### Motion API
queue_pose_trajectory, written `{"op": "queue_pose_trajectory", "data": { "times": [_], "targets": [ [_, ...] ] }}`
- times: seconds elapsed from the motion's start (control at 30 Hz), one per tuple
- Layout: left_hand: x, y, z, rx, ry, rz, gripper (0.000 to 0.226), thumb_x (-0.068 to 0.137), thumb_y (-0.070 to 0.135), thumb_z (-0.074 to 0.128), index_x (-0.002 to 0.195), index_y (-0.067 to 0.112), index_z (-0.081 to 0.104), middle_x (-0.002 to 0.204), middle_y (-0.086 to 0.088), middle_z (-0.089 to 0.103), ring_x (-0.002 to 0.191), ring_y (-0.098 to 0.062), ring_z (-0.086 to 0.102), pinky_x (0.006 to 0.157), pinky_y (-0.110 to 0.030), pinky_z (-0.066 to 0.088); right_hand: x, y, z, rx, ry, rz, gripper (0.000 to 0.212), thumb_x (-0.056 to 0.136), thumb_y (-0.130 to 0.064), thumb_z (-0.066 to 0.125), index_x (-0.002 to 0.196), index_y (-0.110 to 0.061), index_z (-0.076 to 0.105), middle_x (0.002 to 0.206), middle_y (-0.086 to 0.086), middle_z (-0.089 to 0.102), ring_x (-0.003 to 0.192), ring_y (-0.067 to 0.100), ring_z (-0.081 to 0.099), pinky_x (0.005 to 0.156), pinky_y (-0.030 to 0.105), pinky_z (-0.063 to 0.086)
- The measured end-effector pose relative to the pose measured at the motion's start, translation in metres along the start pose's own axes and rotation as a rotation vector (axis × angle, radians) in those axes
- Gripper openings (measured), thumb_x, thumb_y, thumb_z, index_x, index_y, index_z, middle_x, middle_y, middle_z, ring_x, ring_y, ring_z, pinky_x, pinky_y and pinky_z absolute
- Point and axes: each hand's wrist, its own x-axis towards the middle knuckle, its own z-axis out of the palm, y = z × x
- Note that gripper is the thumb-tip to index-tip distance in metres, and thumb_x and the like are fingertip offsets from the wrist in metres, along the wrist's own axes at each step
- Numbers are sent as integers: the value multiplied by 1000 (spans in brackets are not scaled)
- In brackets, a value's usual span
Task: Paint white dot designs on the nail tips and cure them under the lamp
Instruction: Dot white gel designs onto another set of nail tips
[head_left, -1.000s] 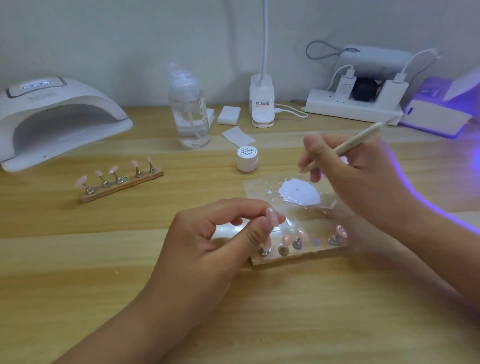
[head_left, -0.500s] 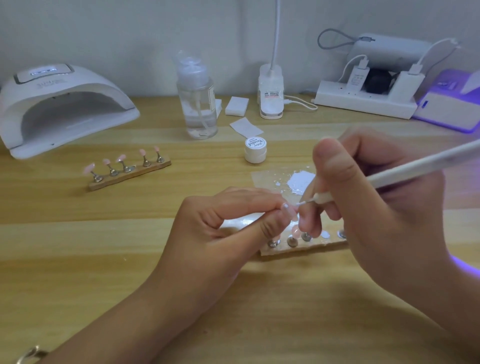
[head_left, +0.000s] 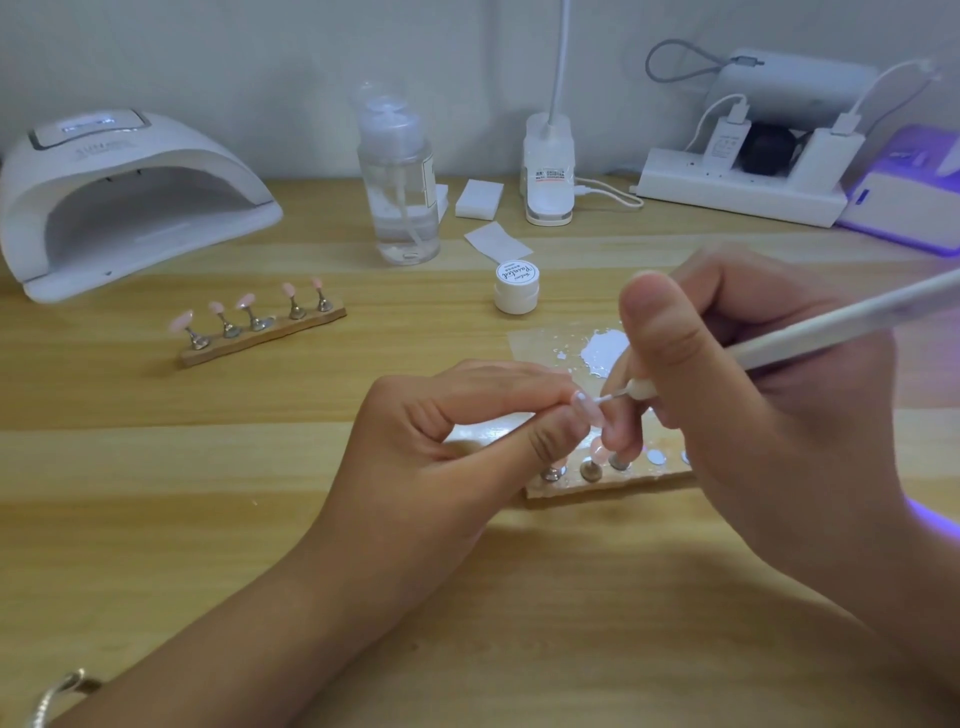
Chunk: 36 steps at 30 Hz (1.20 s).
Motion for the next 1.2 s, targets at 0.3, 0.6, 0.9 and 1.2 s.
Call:
{"op": "queue_pose_trajectory", "data": {
  "times": [0.3, 0.6, 0.9, 1.2],
  "targets": [
    [0, -1, 0, 4, 20, -22, 10, 81, 12, 75, 90, 15, 79, 88, 0, 78, 100, -23, 70, 93, -36, 53, 0, 1, -1, -12, -10, 11, 34, 98, -16, 58, 66, -8, 52, 50, 2, 59, 39, 18, 59, 44, 19, 44],
    [0, 0, 0, 19, 27, -36, 9, 81, 12, 73, 85, 8, 80, 89, -2, 78, 99, -24, 71, 92, -38, 53, 0, 1, -1, 6, -30, 15, 31, 96, -19, 59, 66, -14, 52, 49, 0, 59, 39, 16, 59, 44, 20, 44],
    [-1, 2, 1, 30, 37, -50, 12, 80, 11, 73, 89, 5, 79, 88, -5, 78, 97, -24, 71, 91, -39, 54, 1, 2, -2, -6, -39, 11, 31, 96, -20, 59, 66, -13, 54, 49, 0, 59, 40, 17, 60, 44, 21, 45],
    [-1, 3, 1, 16, 23, -51, 12, 82, 9, 71, 89, 2, 78, 88, -6, 77, 98, -26, 70, 92, -40, 53, 0, 5, -2, 0, -42, 13, 32, 96, -20, 58, 66, -9, 53, 49, 3, 60, 39, 17, 59, 45, 21, 44]
  ]
}}
